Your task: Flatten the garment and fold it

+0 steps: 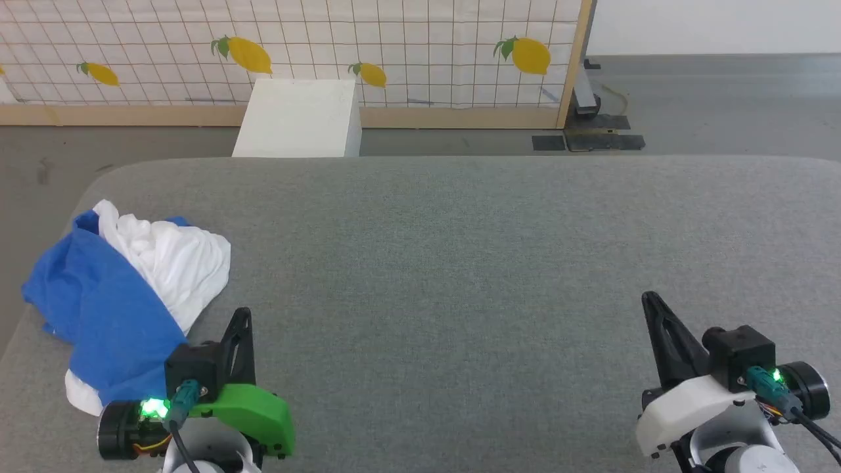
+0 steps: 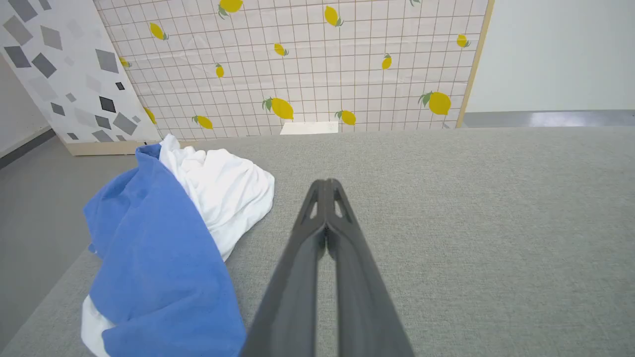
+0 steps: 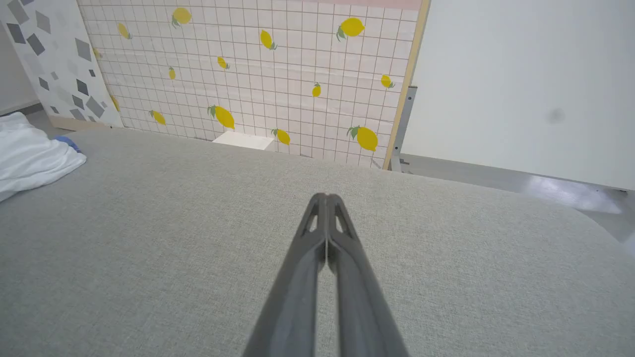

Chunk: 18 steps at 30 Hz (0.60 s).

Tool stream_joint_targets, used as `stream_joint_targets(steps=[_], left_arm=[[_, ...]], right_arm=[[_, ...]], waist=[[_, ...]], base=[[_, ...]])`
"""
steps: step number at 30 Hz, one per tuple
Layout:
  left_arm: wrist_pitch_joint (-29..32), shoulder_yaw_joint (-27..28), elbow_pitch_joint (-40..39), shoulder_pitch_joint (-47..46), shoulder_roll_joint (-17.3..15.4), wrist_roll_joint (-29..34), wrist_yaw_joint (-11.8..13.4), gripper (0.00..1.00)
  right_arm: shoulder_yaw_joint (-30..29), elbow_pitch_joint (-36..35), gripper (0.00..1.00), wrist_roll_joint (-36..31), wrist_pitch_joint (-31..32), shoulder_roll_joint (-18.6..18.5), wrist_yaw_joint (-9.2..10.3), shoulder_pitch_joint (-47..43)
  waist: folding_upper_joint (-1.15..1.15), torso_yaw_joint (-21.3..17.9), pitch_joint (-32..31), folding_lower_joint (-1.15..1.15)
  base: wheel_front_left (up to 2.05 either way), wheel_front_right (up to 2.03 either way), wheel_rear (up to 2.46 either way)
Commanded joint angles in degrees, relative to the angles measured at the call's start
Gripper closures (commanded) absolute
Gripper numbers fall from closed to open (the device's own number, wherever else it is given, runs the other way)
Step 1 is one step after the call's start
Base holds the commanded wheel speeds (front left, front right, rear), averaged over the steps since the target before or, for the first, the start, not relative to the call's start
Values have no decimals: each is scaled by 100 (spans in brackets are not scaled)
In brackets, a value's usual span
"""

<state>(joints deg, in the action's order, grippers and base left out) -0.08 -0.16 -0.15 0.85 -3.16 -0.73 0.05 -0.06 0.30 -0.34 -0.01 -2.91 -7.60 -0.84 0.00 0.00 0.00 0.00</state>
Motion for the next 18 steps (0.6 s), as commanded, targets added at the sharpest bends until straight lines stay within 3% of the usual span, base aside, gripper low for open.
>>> stream_joint_targets(steps=[1,18], left_arm=[[8,16,15,-85,28,73,-5,100],[8,16,15,-85,28,73,-5,100]], right_arm=[[6,-30,100,34,1,3,11,84],[6,-30,100,34,1,3,11,84]], waist=[[0,0,0,0],[0,0,0,0]], base=[[0,0,0],[0,0,0]])
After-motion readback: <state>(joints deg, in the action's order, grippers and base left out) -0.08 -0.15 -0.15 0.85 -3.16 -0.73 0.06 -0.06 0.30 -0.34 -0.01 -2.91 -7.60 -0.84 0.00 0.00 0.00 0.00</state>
